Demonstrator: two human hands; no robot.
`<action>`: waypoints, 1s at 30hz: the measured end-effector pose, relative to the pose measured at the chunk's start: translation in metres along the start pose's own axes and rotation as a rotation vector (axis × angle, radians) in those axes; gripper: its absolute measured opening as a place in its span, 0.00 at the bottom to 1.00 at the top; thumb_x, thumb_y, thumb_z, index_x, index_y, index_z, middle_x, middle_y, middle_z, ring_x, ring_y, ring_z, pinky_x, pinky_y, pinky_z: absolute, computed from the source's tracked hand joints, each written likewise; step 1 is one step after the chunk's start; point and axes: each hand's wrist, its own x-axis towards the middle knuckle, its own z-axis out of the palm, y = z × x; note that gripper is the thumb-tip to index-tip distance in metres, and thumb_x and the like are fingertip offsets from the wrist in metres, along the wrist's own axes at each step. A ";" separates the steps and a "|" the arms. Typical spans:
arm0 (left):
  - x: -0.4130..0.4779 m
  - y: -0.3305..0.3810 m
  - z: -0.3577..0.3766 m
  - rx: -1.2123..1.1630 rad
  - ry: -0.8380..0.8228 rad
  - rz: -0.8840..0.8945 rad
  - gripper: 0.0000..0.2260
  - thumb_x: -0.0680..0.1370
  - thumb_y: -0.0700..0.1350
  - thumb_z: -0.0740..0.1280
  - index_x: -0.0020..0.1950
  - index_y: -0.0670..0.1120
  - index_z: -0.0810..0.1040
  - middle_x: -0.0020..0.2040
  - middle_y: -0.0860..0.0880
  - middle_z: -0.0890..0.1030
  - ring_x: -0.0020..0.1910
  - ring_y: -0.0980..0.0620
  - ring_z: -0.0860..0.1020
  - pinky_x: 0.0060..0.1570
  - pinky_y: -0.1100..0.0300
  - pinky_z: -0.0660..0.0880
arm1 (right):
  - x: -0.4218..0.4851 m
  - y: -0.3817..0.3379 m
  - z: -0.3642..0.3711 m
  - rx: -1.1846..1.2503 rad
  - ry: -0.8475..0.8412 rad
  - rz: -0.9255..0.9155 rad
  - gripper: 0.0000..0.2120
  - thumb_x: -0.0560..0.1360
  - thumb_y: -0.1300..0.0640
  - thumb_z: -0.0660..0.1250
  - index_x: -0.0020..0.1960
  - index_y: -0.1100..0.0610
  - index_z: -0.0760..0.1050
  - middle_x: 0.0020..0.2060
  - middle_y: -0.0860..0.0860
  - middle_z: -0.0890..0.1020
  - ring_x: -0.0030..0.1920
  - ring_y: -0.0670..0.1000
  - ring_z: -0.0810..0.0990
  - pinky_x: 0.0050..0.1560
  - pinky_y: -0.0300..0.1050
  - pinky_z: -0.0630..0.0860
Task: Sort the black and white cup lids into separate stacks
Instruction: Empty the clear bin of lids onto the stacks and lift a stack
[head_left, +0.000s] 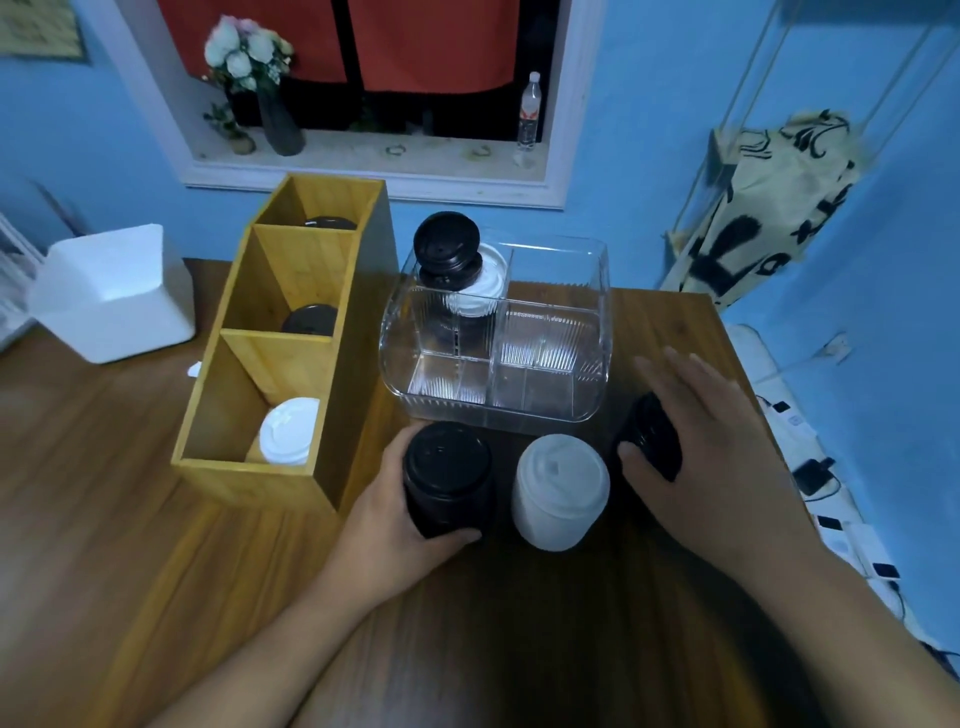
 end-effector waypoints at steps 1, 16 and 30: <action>0.000 0.000 0.000 -0.001 -0.007 -0.007 0.53 0.62 0.49 0.86 0.72 0.73 0.54 0.66 0.77 0.68 0.67 0.75 0.68 0.61 0.80 0.63 | 0.003 -0.006 -0.001 0.073 0.007 -0.029 0.34 0.77 0.45 0.69 0.79 0.47 0.61 0.78 0.49 0.64 0.79 0.52 0.60 0.75 0.54 0.58; -0.001 -0.018 0.000 0.013 -0.001 -0.151 0.54 0.65 0.56 0.83 0.73 0.74 0.45 0.62 0.79 0.65 0.62 0.80 0.63 0.56 0.86 0.58 | 0.254 -0.105 0.051 -0.029 -0.313 -0.343 0.48 0.71 0.67 0.69 0.82 0.42 0.49 0.82 0.50 0.49 0.81 0.58 0.50 0.71 0.61 0.69; 0.000 -0.023 0.002 -0.012 -0.012 -0.166 0.52 0.65 0.56 0.83 0.75 0.72 0.48 0.62 0.78 0.67 0.64 0.73 0.67 0.58 0.82 0.62 | 0.272 -0.099 0.060 -0.085 -0.158 -0.527 0.23 0.76 0.54 0.66 0.70 0.45 0.69 0.59 0.50 0.78 0.58 0.57 0.78 0.49 0.52 0.77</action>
